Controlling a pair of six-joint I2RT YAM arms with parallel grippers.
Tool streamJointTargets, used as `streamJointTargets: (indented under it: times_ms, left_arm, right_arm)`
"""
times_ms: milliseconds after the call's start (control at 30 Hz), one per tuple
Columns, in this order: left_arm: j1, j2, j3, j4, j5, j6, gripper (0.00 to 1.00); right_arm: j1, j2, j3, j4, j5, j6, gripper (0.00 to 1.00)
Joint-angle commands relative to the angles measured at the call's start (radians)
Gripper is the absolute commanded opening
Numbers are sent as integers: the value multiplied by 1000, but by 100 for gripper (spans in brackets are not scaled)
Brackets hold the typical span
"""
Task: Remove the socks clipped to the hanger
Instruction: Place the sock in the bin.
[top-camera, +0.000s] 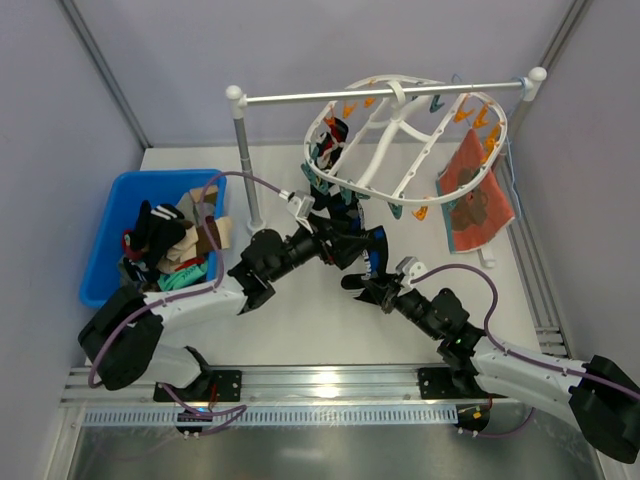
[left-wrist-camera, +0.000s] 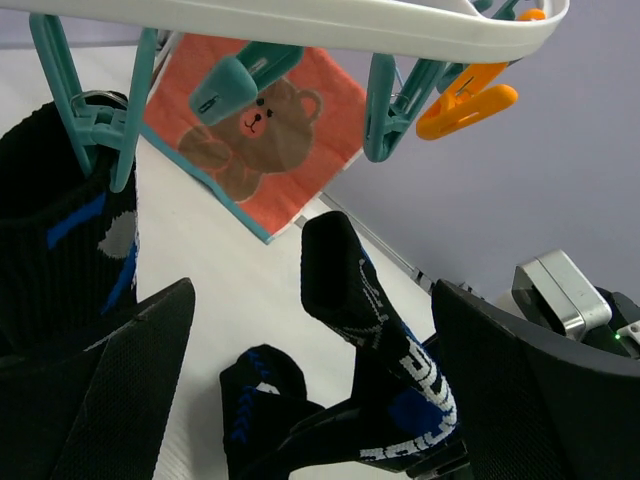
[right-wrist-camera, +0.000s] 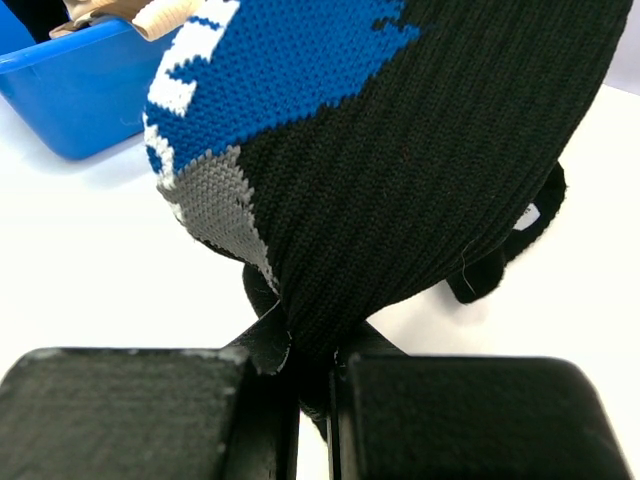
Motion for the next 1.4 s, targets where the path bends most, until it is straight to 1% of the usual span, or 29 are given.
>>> streamJointTargets:
  times_ms: [0,233,333,400,433,467,500,533,600,633,667,700,733,767,800,833,867,933,967,1000,1033,1067,1133,1167,1200,1267,1300,1333,1367]
  left_arm:
    - [-11,-17,-9,31,33,9,98]
    - [-58,79,41,23,31,14,98]
    - [-94,121,66,37,22,29,93]
    - [-113,137,75,22,-8,48,75]
    - [-121,139,75,19,-24,52,65]
    - [-123,133,71,16,-39,57,38]
    - [-124,124,63,16,-56,58,21]
    - [-124,115,42,19,-100,57,1]
    - [-124,66,3,32,-156,57,0]
    - [-124,47,-15,40,-227,55,0]
    - [-124,29,-58,43,-260,51,0]
    - [-124,-23,-78,42,-286,51,0]
    - [-124,-48,-101,36,-324,51,0]
    - [-124,-83,-138,23,-388,61,0]
    - [-124,-150,-156,-1,-431,72,0]
    - [-124,-190,-172,-60,-468,86,0]
    - [-124,-224,-198,-99,-570,116,0]
    - [-123,-314,-228,-176,-675,143,0]
    - [-121,-342,-245,-194,-764,166,0]
    - [-109,-378,-264,-217,-789,172,0]
    - [-97,-440,-264,-292,-805,173,0]
    - [-78,-476,-264,-325,-815,172,0]
    - [3,-557,-250,-381,-823,164,0]
    - [41,-577,-242,-438,-823,161,0]
    - [136,-593,-215,-473,-800,125,0]
    - [249,-619,-189,-526,-718,71,0]
    - [358,-620,-183,-549,-681,34,0]
    - [408,-620,-173,-549,-627,-22,0]
    - [451,-602,-146,-550,-625,-47,0]
  right_arm:
    - [5,2,-71,50,-3,-1,4]
    - [3,15,-67,50,10,-1,4]
    - [3,15,-68,52,16,-1,4]
    - [3,9,-71,49,17,-1,4]
    - [5,4,-73,49,16,1,4]
    - [5,-4,-73,49,13,1,4]
    - [5,-8,-76,47,11,1,4]
    - [3,-16,-77,46,7,1,4]
    - [5,-19,-77,41,4,-1,12]
    - [5,-21,-77,41,-3,-1,25]
    - [6,-18,-79,43,-4,1,55]
    - [5,-16,-76,40,-4,1,74]
    - [5,-16,-74,37,3,1,82]
    - [6,-13,-74,35,11,1,87]
    - [7,-13,-71,32,17,1,89]
    - [7,-13,-71,32,25,1,90]
    - [7,-14,-71,32,23,-1,91]
    - [5,-21,-73,30,25,1,91]
    - [6,-22,-73,30,26,-1,91]
    - [8,-30,-76,32,23,1,92]
    - [7,-31,-77,33,26,1,92]
    - [7,-36,-76,32,25,1,92]
    - [7,-44,-80,30,20,1,92]
    - [7,-45,-80,30,16,-1,92]
    - [7,-48,-85,32,13,1,92]
    - [7,-54,-87,35,-1,2,92]
    - [7,-54,-90,40,-6,1,92]
    - [7,-57,-90,41,-7,1,92]
    - [5,-57,-90,41,-7,-1,92]
